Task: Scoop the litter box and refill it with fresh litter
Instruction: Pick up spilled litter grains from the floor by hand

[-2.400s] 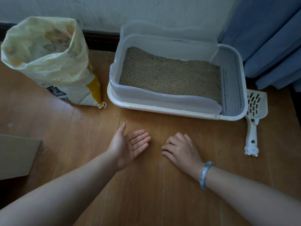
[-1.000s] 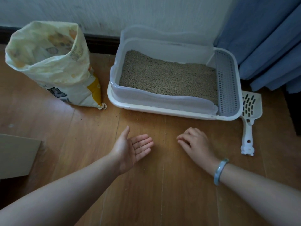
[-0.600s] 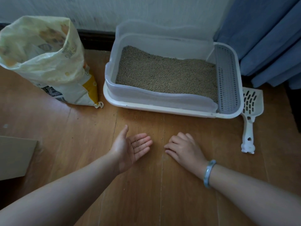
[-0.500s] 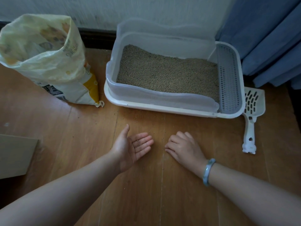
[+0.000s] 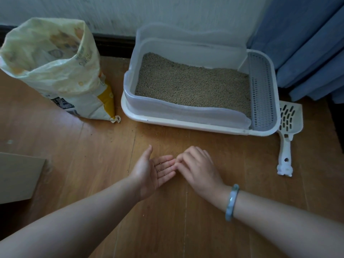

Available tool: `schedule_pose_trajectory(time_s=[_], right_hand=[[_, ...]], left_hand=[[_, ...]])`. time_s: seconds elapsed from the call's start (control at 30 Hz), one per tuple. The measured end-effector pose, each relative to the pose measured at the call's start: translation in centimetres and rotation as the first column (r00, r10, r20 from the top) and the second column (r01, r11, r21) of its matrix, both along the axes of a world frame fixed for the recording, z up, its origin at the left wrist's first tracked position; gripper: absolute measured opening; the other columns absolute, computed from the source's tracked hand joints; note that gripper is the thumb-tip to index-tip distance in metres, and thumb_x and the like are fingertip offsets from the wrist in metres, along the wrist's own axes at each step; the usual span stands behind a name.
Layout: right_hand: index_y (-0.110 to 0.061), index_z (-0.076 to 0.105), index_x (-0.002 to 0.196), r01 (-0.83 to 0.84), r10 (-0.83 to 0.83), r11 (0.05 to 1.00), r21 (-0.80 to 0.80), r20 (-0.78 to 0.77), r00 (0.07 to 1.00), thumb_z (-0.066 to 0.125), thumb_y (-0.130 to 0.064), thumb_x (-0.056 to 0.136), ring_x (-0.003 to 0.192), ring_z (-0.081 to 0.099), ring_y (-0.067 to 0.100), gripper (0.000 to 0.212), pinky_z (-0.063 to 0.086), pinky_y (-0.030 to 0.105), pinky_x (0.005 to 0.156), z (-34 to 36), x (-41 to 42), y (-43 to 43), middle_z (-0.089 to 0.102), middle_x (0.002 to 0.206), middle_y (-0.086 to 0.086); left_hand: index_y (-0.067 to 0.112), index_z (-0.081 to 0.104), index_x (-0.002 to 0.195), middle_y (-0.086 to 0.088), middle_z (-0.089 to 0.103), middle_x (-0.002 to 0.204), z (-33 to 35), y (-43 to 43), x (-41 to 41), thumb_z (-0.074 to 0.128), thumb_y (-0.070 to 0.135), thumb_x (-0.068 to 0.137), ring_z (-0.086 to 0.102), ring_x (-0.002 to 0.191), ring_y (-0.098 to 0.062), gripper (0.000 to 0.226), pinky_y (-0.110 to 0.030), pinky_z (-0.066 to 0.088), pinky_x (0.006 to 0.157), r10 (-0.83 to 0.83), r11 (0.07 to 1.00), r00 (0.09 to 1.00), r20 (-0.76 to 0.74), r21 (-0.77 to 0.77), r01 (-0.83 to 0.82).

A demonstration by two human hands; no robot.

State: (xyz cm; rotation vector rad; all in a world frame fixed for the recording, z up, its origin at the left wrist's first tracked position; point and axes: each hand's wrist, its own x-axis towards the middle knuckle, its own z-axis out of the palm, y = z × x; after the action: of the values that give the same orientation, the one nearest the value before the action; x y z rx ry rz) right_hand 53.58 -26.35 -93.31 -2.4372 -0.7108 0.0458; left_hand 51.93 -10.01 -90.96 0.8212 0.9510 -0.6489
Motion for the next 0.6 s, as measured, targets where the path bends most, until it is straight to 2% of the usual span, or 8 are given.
schedule_pose_trajectory(time_s=[0.07,0.13,0.2,0.33,0.43,0.5,0.6], right_hand=[[-0.019,0.062,0.082,-0.025,0.026,0.999,0.048,-0.019,0.999,0.052,-0.037,0.087,0.079,0.049,0.014,0.020,0.035,0.030,0.070,0.6,-0.5,1.5,0.053,0.081,-0.004],[-0.021,0.064,0.081,-0.026,0.029,0.997,0.069,-0.041,0.999,0.054,-0.038,0.086,0.078,0.050,0.014,0.021,0.036,0.031,0.070,0.7,-0.6,2.3,0.053,0.079,-0.006],[-0.022,0.067,0.085,-0.023,0.029,0.996,0.091,-0.063,0.998,0.055,-0.038,0.087,0.077,0.051,0.013,0.020,0.039,0.032,0.070,0.7,-0.3,2.4,0.053,0.078,-0.006],[-0.019,0.069,0.095,0.032,-0.011,0.992,0.123,-0.164,0.986,0.053,-0.031,0.089,0.077,0.053,0.010,0.021,0.045,0.029,0.070,-0.1,1.0,1.4,0.056,0.084,-0.004],[-0.021,0.069,0.104,0.131,-0.133,0.991,-0.024,-0.229,0.964,0.057,-0.031,0.090,0.074,0.053,0.010,0.021,0.046,0.028,0.068,-1.3,2.7,0.7,0.056,0.091,-0.003],[-0.023,0.065,0.116,0.146,-0.179,0.978,-0.147,-0.243,0.953,0.057,-0.033,0.091,0.084,0.059,0.020,0.028,0.049,0.032,0.072,-1.9,3.7,1.4,0.057,0.098,0.001],[-0.029,0.054,0.130,0.100,-0.156,0.970,-0.221,-0.254,0.955,0.049,-0.035,0.094,0.094,0.059,0.027,0.037,0.050,0.036,0.077,-2.2,4.7,4.3,0.054,0.108,0.005]], left_hand=[[0.000,0.060,0.117,-0.013,0.072,0.094,0.1,-0.1,0.0,0.027,0.058,0.096,0.070,0.083,-0.021,0.070,-0.028,0.058,0.067,-0.014,1.000,1.000,-0.006,-0.005,0.014],[0.001,0.061,0.117,-0.013,0.070,0.089,0.2,0.1,0.0,0.026,0.058,0.096,0.069,0.077,-0.019,0.071,-0.026,0.057,0.060,-0.031,0.999,1.000,0.000,-0.011,0.031],[0.000,0.062,0.116,-0.015,0.071,0.094,0.2,0.3,0.0,0.026,0.058,0.097,0.070,0.082,-0.021,0.071,-0.027,0.058,0.064,-0.025,1.000,1.000,0.007,-0.007,0.025],[0.000,0.061,0.115,-0.017,0.070,0.109,0.2,1.0,0.0,0.026,0.057,0.097,0.068,0.099,-0.025,0.069,-0.034,0.054,0.084,0.028,1.000,1.000,0.014,-0.005,-0.028],[0.001,0.060,0.115,-0.016,0.070,0.108,0.1,2.2,0.0,0.026,0.057,0.097,0.069,0.098,-0.025,0.068,-0.035,0.053,0.085,0.073,0.997,0.997,0.008,0.011,-0.073],[0.001,0.060,0.114,-0.016,0.070,0.108,0.2,3.1,0.1,0.027,0.057,0.097,0.069,0.098,-0.026,0.067,-0.036,0.054,0.083,0.101,0.995,0.995,0.002,0.017,-0.101],[0.001,0.061,0.111,-0.017,0.070,0.108,0.2,4.4,0.3,0.027,0.057,0.097,0.068,0.099,-0.026,0.067,-0.035,0.054,0.083,0.137,0.990,0.991,0.002,0.021,-0.137]])
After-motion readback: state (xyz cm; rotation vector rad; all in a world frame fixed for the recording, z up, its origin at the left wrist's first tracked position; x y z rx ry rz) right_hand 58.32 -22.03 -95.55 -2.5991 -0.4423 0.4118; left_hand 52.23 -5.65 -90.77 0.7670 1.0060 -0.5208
